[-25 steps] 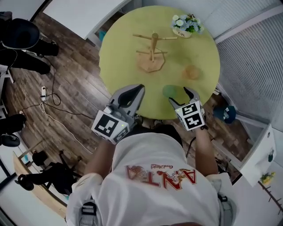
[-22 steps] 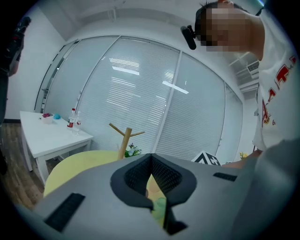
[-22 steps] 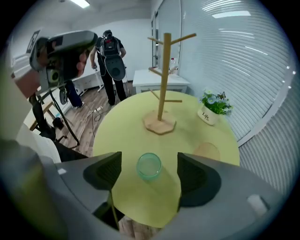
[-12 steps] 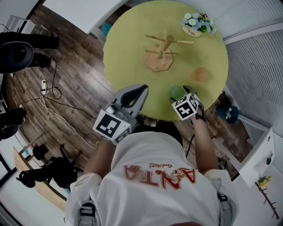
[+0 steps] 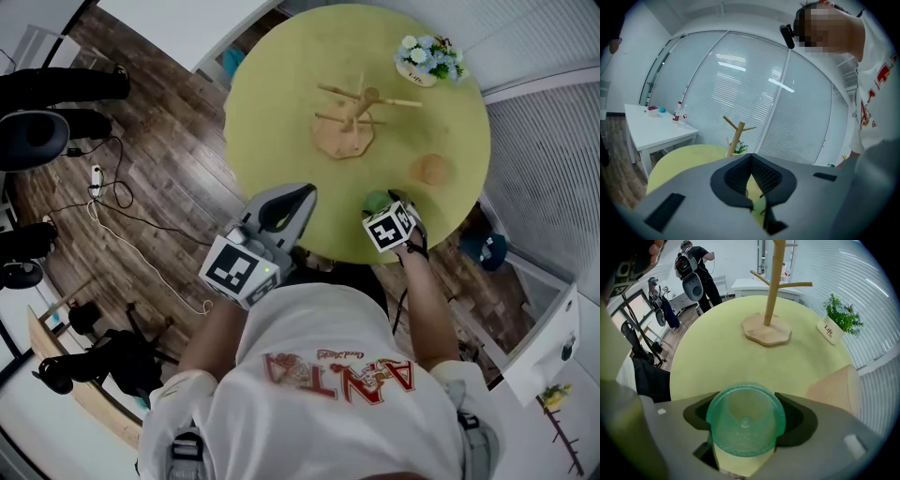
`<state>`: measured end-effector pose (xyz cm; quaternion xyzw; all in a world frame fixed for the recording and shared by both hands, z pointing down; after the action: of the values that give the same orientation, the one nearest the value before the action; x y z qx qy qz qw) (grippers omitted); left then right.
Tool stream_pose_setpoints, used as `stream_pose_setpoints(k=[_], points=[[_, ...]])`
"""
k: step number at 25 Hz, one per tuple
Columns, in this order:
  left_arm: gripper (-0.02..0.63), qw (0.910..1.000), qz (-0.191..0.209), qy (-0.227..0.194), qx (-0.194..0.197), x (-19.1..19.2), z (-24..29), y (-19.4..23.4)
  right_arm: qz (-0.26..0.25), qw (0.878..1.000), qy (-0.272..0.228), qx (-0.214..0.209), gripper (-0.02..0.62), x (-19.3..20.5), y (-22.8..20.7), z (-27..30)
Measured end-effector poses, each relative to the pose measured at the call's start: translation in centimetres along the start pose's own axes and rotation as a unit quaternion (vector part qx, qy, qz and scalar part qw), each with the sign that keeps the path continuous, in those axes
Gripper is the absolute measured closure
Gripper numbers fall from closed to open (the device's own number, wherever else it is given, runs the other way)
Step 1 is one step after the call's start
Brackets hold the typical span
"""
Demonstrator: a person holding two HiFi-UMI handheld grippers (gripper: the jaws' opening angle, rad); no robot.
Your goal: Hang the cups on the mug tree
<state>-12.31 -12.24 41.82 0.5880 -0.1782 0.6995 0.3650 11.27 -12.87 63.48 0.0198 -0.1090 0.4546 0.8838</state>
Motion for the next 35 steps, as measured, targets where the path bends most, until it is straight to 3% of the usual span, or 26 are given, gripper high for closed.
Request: stream_pose_setpoints(k=[3, 7, 13, 17, 23, 27, 35], points=[[0.597, 1.0000, 0.001, -0.003, 0.001, -0.2, 0.2, -0.1, 0.032, 0.999, -0.036, -0.023, 0.255, -0.4, -0.7, -1.8], [0.597, 0.9999, 0.004, -0.012, 0.000, -0.4, 0.6, -0.3, 0.084, 0.988, -0.114, -0.069, 0.255, -1.4, -3.1, -6.0], [0.597, 0.9998, -0.006, -0.017, -0.005, -0.5, 0.8, -0.6, 0.145, 0.956, -0.210, -0.145, 0.255, -3.9, -7.1, -12.0], [0.597, 0.9996, -0.007, -0.022, -0.014, -0.5, 0.9, -0.8, 0.177, 0.933, -0.243, -0.200, 0.255, -6.1, -9.9, -14.0], [0.597, 0.9990, -0.017, -0.024, -0.033, -0.3, 0.7, -1.1, 0.196, 0.912, -0.223, -0.284, 0.255, -10.5, -12.8, -13.6], [0.597, 0.9985, -0.023, -0.020, -0.046, 0.1, 0.4, -0.8, 0.228, 0.907, -0.185, -0.302, 0.255, -12.7, -14.1, -10.7], [0.597, 0.9969, -0.035, -0.017, -0.069, 0.6, 0.0, -0.2, 0.288, 0.878, -0.125, -0.361, 0.255, -14.7, -14.4, -6.2]])
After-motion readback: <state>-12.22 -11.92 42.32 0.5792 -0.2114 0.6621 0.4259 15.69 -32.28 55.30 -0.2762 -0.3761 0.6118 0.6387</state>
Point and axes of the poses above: the fingertips, and each gripper's own axes: z forward along the fingers, y to its left, x out of its underside, the point moved 9 cm from there along -z, backward along the fingers, and after that the axes turned 12 degrees about z, right-handed, at the moved point
